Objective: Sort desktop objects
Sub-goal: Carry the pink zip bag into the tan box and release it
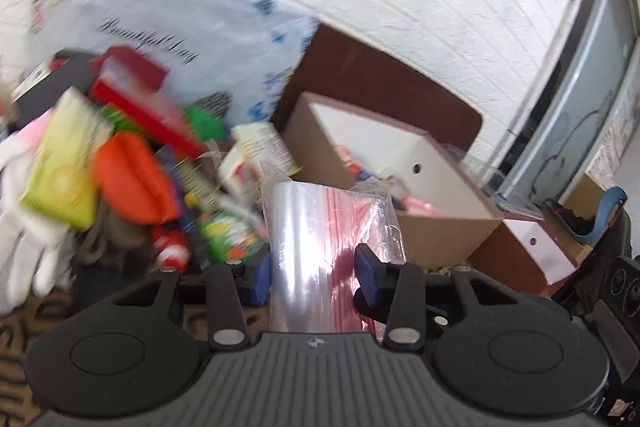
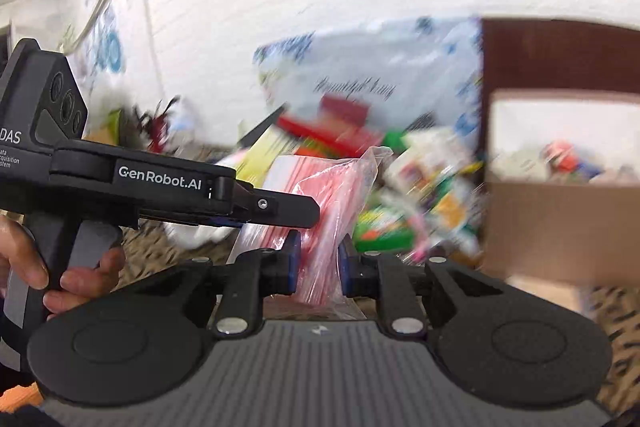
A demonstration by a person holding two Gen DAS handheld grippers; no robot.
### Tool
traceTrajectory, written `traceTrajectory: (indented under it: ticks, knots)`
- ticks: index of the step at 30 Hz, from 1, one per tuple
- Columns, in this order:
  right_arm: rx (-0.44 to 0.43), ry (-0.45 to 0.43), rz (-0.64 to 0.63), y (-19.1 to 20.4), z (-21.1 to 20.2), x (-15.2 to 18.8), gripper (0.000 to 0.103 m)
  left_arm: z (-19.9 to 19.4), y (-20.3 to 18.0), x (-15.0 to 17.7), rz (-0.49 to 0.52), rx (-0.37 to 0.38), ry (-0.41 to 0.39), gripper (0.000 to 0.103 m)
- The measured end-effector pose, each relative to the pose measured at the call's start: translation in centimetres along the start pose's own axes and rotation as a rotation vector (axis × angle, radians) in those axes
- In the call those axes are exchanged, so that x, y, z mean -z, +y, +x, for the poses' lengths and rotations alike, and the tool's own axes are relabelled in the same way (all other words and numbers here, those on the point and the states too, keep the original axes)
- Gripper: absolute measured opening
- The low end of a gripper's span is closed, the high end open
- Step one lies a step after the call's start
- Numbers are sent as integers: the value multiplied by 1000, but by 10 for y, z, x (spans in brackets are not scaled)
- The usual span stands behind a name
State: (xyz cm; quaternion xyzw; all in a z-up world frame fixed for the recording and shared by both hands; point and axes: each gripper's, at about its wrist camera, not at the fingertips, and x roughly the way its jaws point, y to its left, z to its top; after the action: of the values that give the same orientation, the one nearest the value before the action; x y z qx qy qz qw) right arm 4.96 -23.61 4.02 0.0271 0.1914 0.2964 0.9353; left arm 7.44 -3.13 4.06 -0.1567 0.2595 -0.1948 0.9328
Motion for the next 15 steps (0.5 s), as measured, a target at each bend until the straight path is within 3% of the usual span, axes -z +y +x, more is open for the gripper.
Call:
traceTrajectory:
  ticks: [7,15]
  knots:
    - [141,-88,15,-57,-20,-34,18,55,-44,-37,22,124,-4,45]
    - [257,-67,78,-142,-15,-61,18,138,-86,-66,7,185,60,45]
